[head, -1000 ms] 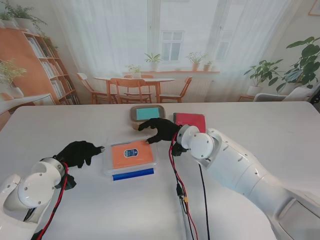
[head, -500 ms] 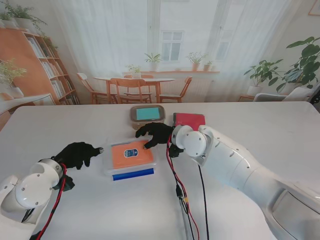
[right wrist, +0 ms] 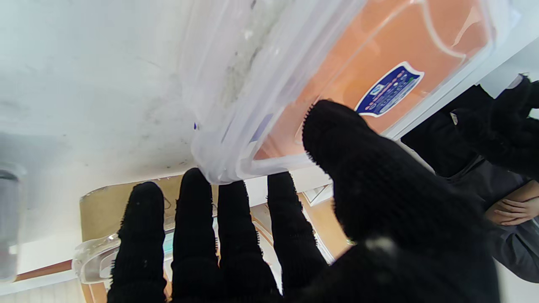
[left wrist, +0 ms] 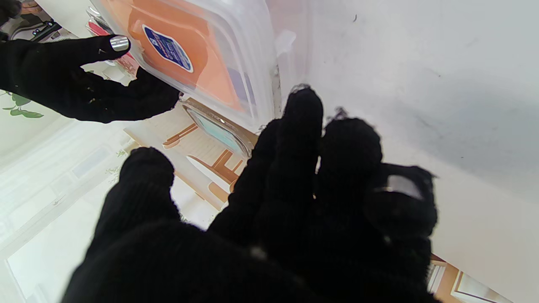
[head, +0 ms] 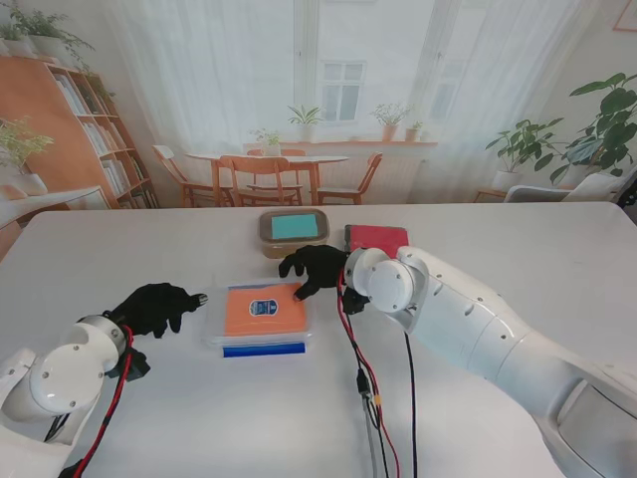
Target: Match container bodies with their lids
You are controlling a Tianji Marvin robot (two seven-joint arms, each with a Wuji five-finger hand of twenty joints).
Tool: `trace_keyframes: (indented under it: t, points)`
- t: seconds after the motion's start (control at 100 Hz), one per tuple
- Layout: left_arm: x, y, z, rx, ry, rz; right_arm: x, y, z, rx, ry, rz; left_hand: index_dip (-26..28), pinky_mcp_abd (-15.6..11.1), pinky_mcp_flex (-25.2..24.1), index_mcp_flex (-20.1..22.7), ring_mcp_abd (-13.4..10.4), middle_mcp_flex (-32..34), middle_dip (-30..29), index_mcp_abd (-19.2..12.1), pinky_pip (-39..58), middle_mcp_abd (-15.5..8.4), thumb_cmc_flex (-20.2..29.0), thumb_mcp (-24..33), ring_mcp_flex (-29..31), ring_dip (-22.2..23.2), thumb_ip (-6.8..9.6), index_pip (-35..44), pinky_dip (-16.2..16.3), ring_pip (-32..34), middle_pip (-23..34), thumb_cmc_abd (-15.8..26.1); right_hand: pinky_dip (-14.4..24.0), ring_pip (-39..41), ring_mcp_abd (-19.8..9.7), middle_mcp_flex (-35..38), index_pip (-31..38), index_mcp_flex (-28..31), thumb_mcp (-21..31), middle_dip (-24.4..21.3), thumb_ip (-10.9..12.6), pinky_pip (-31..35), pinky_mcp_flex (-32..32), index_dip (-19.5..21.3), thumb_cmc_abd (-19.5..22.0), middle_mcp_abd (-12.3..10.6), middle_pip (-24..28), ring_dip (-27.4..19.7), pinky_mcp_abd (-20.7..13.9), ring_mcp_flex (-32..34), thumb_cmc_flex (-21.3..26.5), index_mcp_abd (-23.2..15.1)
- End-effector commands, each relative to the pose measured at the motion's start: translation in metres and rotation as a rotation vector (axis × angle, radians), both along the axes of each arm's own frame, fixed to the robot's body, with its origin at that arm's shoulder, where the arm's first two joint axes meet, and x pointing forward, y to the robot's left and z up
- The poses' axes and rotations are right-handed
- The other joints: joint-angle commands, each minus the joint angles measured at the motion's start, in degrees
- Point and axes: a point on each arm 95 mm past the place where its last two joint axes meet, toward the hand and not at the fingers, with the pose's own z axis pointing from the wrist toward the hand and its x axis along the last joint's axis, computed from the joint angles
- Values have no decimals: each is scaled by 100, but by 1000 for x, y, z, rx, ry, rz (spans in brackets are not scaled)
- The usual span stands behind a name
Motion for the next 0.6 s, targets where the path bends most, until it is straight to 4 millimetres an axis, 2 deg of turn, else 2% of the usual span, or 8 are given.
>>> trace_keyframes:
  t: [0.0, 0.22, 0.59]
  points:
    - [-1, -2, -4, -7, 16, -8, -4, -7, -10, -36, 26, 2, 19, -629, 234, 112, 703, 121, -28, -12, 558, 105, 153, -66, 136, -91, 3, 77, -73, -29, 52, 7, 167, 258, 78, 139, 669, 501, 102, 213, -138, 365, 74, 342, -235, 138, 221, 169, -212, 183, -93, 444]
    - [0, -4, -5, -16, 21, -15, -12, -15, -13, -80, 34, -21, 23, -641, 257, 121, 689, 131, -32, -9, 584, 104, 164, -62, 156, -103, 4, 94, -109, -18, 60, 11, 330, 515, 71, 467, 1071, 692, 131, 619, -138, 983, 364, 725, -263, 319, 605, 609, -278, 646, -146, 500]
    - [1, -7, -7, -32, 30, -23, -35, -24, -14, -116, 19, -85, 37, -657, 316, 147, 682, 163, -35, 0, 634, 97, 166, -65, 200, -119, 4, 135, -165, 8, 81, -1, 530, 914, -40, 1112, 1608, 983, 134, 1072, -113, 1829, 1050, 1037, -271, 500, 1150, 1116, -306, 1502, -241, 571]
